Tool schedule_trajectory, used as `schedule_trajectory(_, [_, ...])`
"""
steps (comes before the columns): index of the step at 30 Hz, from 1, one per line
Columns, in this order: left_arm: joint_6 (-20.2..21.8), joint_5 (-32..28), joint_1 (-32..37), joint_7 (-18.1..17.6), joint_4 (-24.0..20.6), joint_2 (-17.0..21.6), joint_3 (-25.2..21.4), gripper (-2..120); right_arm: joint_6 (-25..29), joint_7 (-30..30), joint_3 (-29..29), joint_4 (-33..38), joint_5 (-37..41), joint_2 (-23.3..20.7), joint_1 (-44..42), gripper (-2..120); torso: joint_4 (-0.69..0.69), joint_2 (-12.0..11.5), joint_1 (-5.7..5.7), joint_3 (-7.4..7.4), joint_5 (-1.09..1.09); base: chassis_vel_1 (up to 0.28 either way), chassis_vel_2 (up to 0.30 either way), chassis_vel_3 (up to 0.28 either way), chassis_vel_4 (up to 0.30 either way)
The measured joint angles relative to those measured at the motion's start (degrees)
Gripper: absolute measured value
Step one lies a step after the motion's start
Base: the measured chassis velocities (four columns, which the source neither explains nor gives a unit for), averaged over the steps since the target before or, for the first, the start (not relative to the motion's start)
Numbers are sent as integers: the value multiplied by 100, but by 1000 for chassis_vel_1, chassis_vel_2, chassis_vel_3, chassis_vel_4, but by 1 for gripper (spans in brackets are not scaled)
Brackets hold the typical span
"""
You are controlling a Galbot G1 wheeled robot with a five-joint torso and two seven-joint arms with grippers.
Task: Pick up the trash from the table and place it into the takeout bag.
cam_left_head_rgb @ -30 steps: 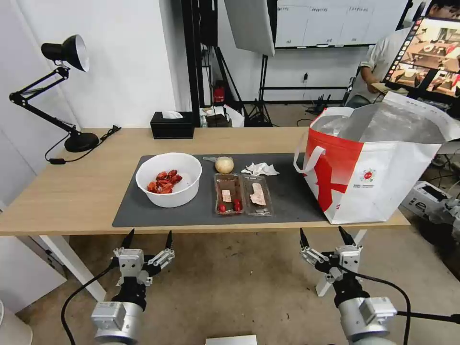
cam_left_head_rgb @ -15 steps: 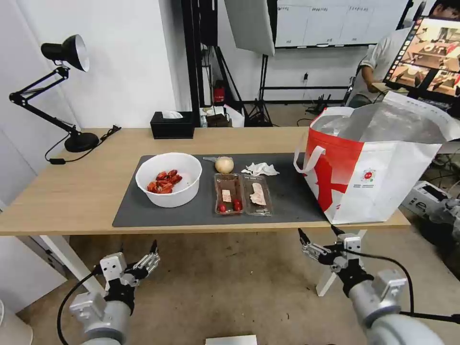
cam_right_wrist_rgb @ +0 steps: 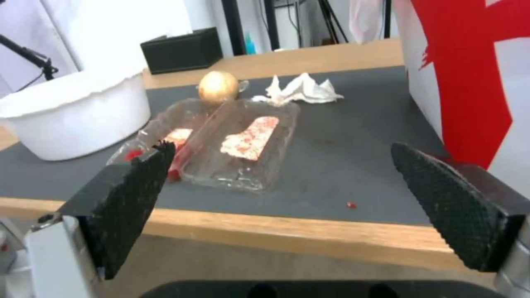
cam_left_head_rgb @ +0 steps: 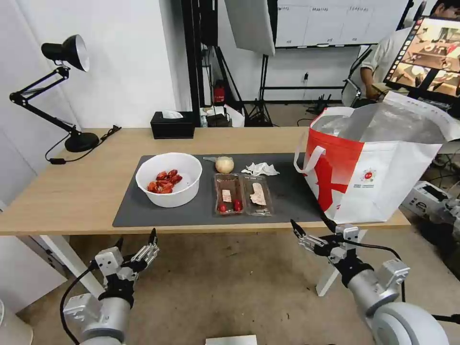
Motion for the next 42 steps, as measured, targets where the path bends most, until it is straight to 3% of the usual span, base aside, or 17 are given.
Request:
schedule_trajectory(23, [-28, -278, 69, 149, -98, 62, -50, 100, 79, 26, -89, -109, -21, 35, 4, 100, 0, 0, 0, 0, 0, 0, 0, 0, 0])
schedule_trajectory(34, [-98, -34, 108, 262, -57, 71, -111, 100, 97, 55, -123, -110, -2, 40, -13, 100, 0, 0, 0, 0, 0, 0, 0, 0, 0])
schedule_trajectory(37, [-233, 201, 113, 388, 12, 82, -139, 100, 30, 303, -187, -106, 291, 40, -8, 100, -1, 0, 0, 0, 0, 0, 0, 0, 0])
schedule_trajectory(39, [-485, 470, 132, 618, 148, 106, -194, 100, -135, 834, -277, -61, 1241, 41, 82, 100, 0, 0, 0, 0, 0, 0, 0, 0, 0])
schedule_trajectory(40, [-485, 470, 132, 618, 148, 106, -194, 100, -135, 834, -277, -61, 1241, 41, 82, 100, 0, 0, 0, 0, 0, 0, 0, 0, 0])
schedule_trajectory(42, [-539, 487, 156, 701, 170, 119, -219, 100, -221, 1076, -303, -49, 2039, 40, 157, 100, 0, 0, 0, 0, 0, 0, 0, 0, 0])
